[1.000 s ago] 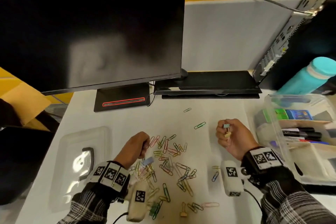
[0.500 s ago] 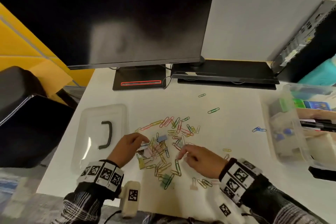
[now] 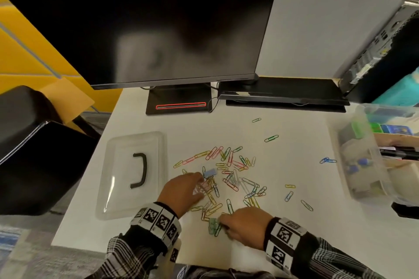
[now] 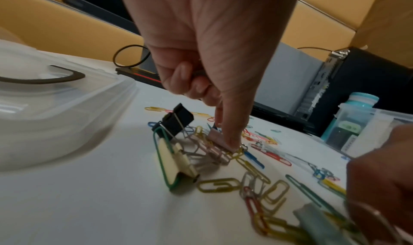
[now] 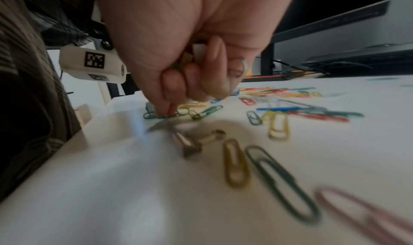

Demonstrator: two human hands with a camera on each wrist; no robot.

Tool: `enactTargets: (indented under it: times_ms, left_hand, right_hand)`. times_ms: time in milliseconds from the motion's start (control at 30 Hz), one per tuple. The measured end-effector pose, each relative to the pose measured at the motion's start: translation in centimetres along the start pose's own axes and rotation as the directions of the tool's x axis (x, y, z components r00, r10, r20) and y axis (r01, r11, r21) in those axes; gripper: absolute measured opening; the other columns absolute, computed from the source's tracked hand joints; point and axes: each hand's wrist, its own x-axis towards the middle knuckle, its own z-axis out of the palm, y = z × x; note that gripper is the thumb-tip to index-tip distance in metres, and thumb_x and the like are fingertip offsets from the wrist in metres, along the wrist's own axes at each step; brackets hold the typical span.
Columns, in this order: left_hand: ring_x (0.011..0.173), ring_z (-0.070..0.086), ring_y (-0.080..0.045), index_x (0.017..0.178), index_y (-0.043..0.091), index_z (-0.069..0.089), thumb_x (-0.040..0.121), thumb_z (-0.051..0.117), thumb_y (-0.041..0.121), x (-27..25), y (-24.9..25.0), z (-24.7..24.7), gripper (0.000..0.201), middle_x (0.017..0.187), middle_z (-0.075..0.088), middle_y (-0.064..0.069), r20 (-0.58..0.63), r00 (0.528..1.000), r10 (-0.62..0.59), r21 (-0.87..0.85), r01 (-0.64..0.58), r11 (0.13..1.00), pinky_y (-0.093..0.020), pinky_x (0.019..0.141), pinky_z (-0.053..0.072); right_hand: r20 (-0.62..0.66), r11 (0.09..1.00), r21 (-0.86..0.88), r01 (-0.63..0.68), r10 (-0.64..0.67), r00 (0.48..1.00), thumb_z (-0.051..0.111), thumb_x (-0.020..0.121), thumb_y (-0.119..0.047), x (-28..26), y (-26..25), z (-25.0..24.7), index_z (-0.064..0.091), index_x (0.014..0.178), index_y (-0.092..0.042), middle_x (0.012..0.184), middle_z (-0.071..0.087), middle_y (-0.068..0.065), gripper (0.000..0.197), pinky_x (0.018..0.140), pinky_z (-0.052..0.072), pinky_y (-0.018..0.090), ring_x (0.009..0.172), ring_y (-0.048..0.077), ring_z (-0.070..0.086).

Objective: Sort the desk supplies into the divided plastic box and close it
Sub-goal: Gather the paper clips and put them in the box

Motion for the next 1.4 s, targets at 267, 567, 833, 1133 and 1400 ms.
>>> enactTargets:
  times_ms: [267, 567, 833, 1133, 1400]
  left_hand:
    - [0.079, 0.053, -0.010, 0.101, 0.021, 0.064, 0.095, 0.047, 0.036, 1.5, -0.1, 0.1, 0.024, 0.093, 0.059, 0.005, 0.010, 0.999, 0.042, 0.078, -0.043, 0.996, -0.027, 0.071, 0.045]
    - [0.076, 0.048, -0.008, 0.100, 0.020, 0.065, 0.096, 0.046, 0.033, 1.4, -0.4, -0.3, 0.022, 0.085, 0.053, 0.008, -0.059, 0.998, 0.038, 0.021, -0.037, 0.999, -0.023, 0.064, 0.035]
    - [0.069, 0.053, -0.012, 0.085, 0.024, 0.050, 0.096, 0.042, 0.037, 1.1, -0.4, -1.0, 0.019, 0.077, 0.056, 0.008, -0.130, 0.992, -0.009, -0.021, 0.006, 1.000, -0.025, 0.061, 0.043]
    - [0.062, 0.050, -0.012, 0.077, 0.020, 0.046, 0.086, 0.028, 0.055, 1.9, 0.7, -1.2, 0.041, 0.069, 0.055, 0.004, -0.099, 0.995, 0.011, -0.054, -0.017, 0.998, -0.023, 0.055, 0.038]
    - [0.053, 0.041, -0.005, 0.075, 0.021, 0.046, 0.093, 0.045, 0.030, 4.1, 2.5, -1.4, 0.020, 0.060, 0.047, 0.006, -0.124, 0.991, 0.058, -0.091, -0.069, 0.993, -0.020, 0.049, 0.029]
  right_hand:
    - [-0.111, 0.994, 0.087, -0.064, 0.074, 0.991, 0.047, 0.093, -0.046, -1.0, 0.7, 0.3, 0.028, 0.126, -0.020, 0.093, 0.063, 0.015, 0.046, 0.068, 0.048, 0.037, 0.079, 0.033, 0.060]
    - [-0.136, 1.000, -0.002, 0.011, -0.011, 0.991, 0.055, 0.087, -0.041, 1.9, -1.8, -0.9, 0.040, 0.119, -0.014, 0.083, 0.064, 0.013, 0.044, 0.060, 0.043, 0.032, 0.070, 0.032, 0.060]
    - [-0.263, 0.908, 0.390, -0.153, 0.269, 0.926, 0.051, 0.079, -0.060, 0.7, 0.8, -1.0, 0.051, 0.109, -0.037, 0.083, 0.068, 0.002, 0.038, 0.065, 0.047, 0.025, 0.070, 0.018, 0.061]
    - [0.008, -0.131, 0.990, 0.054, 0.429, 0.903, 0.048, 0.095, -0.022, -2.2, 5.3, -2.3, 0.057, 0.110, -0.014, 0.043, 0.030, -0.004, 0.019, 0.034, 0.015, 0.016, 0.034, 0.008, 0.019]
    - [0.006, -0.511, 0.835, 0.205, 0.380, 0.925, 0.051, 0.087, -0.031, -4.6, 7.0, -2.7, 0.066, 0.109, -0.017, 0.040, 0.023, -0.006, 0.030, 0.034, 0.007, 0.017, 0.033, 0.007, 0.013]
